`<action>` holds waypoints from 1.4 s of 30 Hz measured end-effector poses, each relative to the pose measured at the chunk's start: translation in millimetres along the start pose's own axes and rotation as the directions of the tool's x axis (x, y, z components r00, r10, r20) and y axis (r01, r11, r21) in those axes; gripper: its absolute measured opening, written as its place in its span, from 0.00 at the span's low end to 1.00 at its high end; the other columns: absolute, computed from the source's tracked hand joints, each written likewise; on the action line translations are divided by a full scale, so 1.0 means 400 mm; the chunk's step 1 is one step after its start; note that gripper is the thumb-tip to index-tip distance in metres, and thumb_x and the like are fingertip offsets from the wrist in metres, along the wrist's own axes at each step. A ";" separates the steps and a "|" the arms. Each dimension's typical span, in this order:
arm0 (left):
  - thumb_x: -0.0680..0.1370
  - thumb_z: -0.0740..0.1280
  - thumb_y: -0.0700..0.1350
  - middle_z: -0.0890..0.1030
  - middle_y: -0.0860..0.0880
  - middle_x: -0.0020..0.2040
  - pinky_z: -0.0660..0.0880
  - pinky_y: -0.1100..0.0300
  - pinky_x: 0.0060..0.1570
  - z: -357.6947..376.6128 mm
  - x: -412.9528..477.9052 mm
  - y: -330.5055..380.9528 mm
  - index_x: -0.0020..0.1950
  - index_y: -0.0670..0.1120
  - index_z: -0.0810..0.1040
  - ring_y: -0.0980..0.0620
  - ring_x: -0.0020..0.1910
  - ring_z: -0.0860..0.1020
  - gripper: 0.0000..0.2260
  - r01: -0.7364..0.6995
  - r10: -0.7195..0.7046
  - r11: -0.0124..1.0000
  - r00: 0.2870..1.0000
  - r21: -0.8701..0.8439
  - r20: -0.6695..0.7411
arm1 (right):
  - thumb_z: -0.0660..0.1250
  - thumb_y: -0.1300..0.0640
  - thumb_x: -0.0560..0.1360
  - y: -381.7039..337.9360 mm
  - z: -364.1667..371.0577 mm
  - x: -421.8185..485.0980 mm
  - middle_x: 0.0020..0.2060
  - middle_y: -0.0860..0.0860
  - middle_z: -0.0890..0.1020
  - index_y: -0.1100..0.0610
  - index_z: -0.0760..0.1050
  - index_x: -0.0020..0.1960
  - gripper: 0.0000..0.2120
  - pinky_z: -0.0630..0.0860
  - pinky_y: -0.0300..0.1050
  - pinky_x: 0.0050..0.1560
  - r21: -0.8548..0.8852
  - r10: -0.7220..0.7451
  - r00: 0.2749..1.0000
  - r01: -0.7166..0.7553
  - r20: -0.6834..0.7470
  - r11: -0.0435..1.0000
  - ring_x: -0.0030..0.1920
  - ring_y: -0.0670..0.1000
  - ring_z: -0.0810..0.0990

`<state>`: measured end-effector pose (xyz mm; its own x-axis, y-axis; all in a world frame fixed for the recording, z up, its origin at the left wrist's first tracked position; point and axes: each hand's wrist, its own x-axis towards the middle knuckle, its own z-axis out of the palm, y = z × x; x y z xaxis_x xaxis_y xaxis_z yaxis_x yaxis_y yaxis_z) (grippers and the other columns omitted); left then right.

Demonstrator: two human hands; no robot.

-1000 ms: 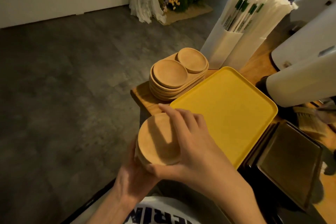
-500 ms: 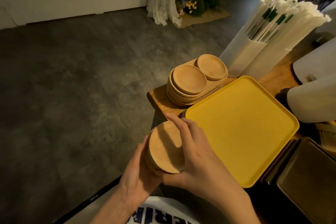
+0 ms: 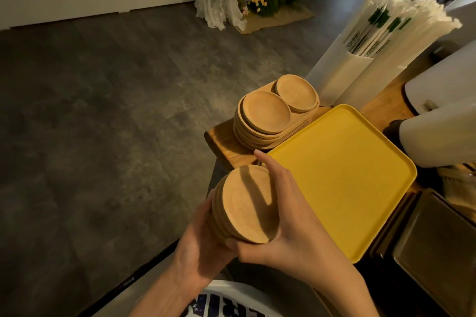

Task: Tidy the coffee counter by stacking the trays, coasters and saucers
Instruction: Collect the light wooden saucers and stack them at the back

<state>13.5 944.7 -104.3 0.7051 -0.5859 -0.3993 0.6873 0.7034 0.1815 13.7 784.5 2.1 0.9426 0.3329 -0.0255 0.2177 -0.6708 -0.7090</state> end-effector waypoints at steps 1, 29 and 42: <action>0.63 0.81 0.52 0.82 0.39 0.58 0.80 0.50 0.48 0.000 0.000 0.003 0.59 0.44 0.82 0.41 0.56 0.81 0.27 0.006 -0.006 1.000 1.000 -0.004 -0.001 | 0.78 0.39 0.59 -0.003 -0.002 0.000 0.69 0.33 0.61 0.34 0.47 0.75 0.55 0.60 0.27 0.65 0.009 0.001 1.000 -0.001 -0.016 1.000 0.71 0.37 0.62; 0.62 0.73 0.50 0.80 0.37 0.61 0.72 0.36 0.60 0.093 0.058 0.154 0.62 0.47 0.78 0.33 0.58 0.78 0.29 -0.312 0.309 0.949 0.882 0.051 -0.355 | 0.74 0.29 0.61 0.201 -0.308 0.218 0.69 0.44 0.68 0.42 0.54 0.75 0.50 0.70 0.40 0.61 -0.110 0.096 0.931 -0.142 -0.351 0.984 0.66 0.43 0.68; 0.66 0.71 0.48 0.81 0.37 0.58 0.72 0.36 0.60 0.135 0.058 0.188 0.61 0.46 0.77 0.35 0.55 0.81 0.24 -0.455 0.434 0.889 0.809 0.045 -0.397 | 0.76 0.36 0.64 0.315 -0.290 0.418 0.71 0.52 0.67 0.48 0.56 0.74 0.47 0.71 0.44 0.61 -0.179 0.006 0.936 -0.073 -0.351 0.981 0.66 0.45 0.66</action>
<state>90.9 962.2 -51.4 0.7993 -0.0088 -0.6009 0.2979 0.8742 0.3834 228.0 678.8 -9.6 0.9728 0.0750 0.2194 0.1898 -0.8009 -0.5679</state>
